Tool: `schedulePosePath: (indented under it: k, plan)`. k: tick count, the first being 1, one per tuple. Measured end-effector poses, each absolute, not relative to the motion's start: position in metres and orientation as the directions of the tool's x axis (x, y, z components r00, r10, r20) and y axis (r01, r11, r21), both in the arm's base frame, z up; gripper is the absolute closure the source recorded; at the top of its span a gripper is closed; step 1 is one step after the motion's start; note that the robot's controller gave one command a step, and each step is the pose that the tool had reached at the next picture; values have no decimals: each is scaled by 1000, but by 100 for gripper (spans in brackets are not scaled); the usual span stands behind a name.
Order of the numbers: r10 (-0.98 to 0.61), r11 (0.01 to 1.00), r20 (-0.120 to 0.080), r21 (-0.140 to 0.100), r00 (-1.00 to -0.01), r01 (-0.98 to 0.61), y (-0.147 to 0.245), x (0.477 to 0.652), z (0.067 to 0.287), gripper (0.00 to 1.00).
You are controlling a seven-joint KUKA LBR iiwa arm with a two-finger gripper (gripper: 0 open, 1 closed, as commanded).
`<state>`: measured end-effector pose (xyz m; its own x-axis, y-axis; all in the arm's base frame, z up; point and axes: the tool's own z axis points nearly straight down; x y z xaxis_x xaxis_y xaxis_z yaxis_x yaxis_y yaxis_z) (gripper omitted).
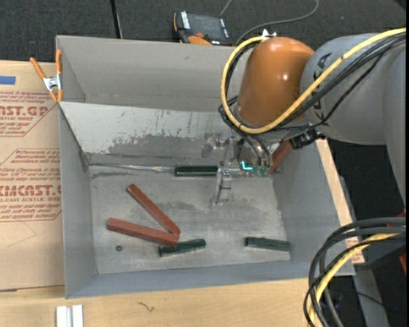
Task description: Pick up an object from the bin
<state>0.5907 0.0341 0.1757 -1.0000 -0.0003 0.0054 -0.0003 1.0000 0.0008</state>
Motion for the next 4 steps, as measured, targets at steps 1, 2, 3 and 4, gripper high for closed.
schedulePosePath:
  k: [1, 2, 3, 4]
  plan:
    - [-39, 999, 9, 2, -999, -39, 83, 530, 77, 0]
    - [46, 999, -1, 2, -999, 46, 143, 488, 70, 0]
    - [47, 999, 7, 1, -999, 47, 141, 489, 73, 100]
    - [-29, 1000, -8, 3, -1000, -29, 168, 489, 212, 100]
